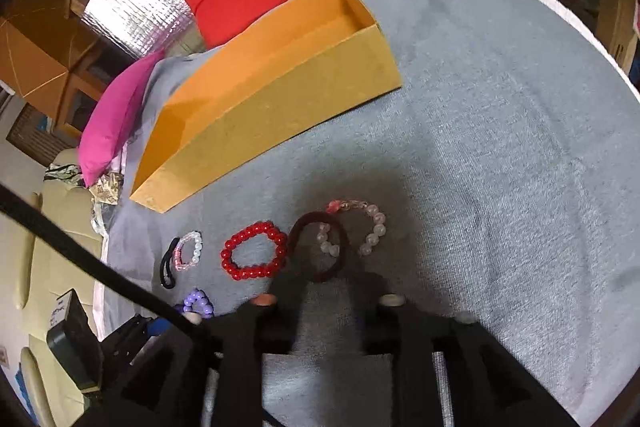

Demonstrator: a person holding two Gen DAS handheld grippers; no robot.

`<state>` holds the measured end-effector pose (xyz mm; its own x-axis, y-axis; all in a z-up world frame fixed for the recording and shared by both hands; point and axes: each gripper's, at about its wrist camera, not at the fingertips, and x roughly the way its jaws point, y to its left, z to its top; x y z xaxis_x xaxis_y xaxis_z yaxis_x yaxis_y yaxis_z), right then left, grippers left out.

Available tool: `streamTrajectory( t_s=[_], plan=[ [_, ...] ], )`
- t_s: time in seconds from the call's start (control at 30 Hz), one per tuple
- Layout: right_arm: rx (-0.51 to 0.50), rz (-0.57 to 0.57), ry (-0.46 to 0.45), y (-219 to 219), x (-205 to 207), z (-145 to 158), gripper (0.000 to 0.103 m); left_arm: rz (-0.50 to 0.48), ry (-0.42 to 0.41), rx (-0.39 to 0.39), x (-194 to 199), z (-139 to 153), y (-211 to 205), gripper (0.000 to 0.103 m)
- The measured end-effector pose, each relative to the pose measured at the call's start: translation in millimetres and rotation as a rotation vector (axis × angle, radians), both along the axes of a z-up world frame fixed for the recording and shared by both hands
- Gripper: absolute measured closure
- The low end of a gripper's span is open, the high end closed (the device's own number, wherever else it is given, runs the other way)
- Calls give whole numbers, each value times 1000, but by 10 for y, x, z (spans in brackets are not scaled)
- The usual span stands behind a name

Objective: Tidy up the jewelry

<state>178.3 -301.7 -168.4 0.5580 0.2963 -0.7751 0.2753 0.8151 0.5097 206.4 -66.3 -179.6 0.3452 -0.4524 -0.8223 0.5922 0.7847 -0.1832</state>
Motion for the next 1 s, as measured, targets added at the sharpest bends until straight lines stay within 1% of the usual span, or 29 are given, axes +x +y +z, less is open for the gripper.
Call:
streamTrajectory(
  t_s=[0.03, 0.07, 0.1, 0.13, 0.17, 0.2, 0.27, 0.33, 0.5, 0.63, 0.73, 0.87, 0.93, 1.0],
  plan=[
    [7, -1, -7, 6, -1, -3, 70, 9, 2, -5, 13, 2, 16, 51],
    [9, -3, -17, 22, -3, 5, 70, 14, 2, -7, 21, 1, 32, 61],
    [10, 1, -26, 46, -2, 13, 70, 19, 8, -15, 37, 1, 47, 66],
    [15, 12, -33, 87, 18, 18, 70, 21, 12, -24, 43, 4, 65, 76],
    [24, 30, -39, 135, 35, 21, 70, 24, 17, -25, 53, 2, 73, 89],
    [32, 52, -42, 199, 59, 23, 70, 23, 19, -18, 50, -11, 73, 91],
    [35, 85, -36, 329, 107, 6, 70, 27, 18, -13, 48, -19, 89, 93],
    [39, 119, -2, 475, 170, -55, 70, 34, 13, -18, 47, 2, 120, 93],
    [47, 116, 83, 612, 275, -189, 70, 83, 10, -27, 91, 40, 302, 94],
    [33, 72, 94, 581, 285, -213, 69, 125, 8, -43, 146, 74, 481, 94],
    [58, 27, 95, 522, 290, -260, 69, 154, 9, -53, 171, 94, 596, 94],
    [39, -13, 80, 504, 343, -259, 68, 151, 15, -50, 151, 72, 608, 94],
    [12, -23, 65, 545, 376, -249, 68, 142, 21, -41, 142, 47, 569, 94],
    [-59, 1, 54, 646, 420, -223, 68, 127, 31, -29, 136, 18, 526, 94]
  ],
)
